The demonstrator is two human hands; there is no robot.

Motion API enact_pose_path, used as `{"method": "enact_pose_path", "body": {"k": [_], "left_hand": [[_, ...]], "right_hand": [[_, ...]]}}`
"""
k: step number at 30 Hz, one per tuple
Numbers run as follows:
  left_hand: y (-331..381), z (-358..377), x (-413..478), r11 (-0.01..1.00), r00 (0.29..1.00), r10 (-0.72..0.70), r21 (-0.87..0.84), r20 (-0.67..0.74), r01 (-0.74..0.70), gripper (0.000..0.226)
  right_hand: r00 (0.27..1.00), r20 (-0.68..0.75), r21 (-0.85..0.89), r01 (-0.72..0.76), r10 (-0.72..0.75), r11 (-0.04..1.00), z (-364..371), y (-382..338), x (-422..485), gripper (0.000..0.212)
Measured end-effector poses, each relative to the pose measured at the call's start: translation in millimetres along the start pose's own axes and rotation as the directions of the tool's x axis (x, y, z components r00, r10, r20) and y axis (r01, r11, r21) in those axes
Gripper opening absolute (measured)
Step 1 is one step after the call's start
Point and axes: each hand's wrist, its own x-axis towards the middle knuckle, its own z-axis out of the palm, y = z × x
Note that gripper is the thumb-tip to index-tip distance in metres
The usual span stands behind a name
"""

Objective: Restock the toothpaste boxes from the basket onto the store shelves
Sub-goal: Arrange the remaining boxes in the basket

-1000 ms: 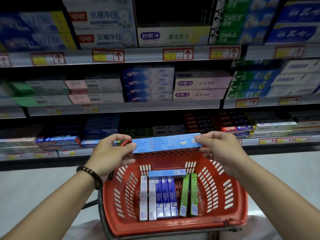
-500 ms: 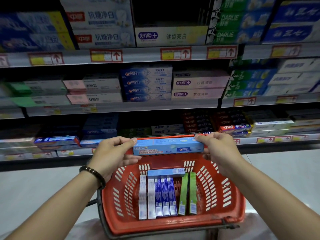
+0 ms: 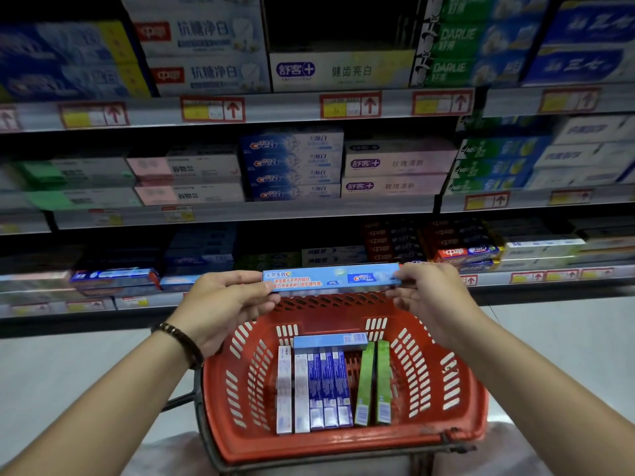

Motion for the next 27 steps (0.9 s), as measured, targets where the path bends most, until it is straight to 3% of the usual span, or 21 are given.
{"method": "enact_pose_path", "body": {"k": [13, 27], "left_hand": [[3.0, -4.3, -1.6, 0.995, 0.999, 0.017, 0.097, -0.032, -0.014, 0.037], [-2.1, -7.2, 5.2, 0.984, 0.977, 0.142, 0.129, -0.156, -0.123, 0.028]], "right_hand": [[0.998, 0.058, 0.006, 0.022, -0.022, 1.0, 0.0, -0.7, -0.3, 0.033], [0.995, 0.09, 0.0, 0.05, -0.05, 0.999, 8.2, -1.9, -0.8, 0.022]]}}
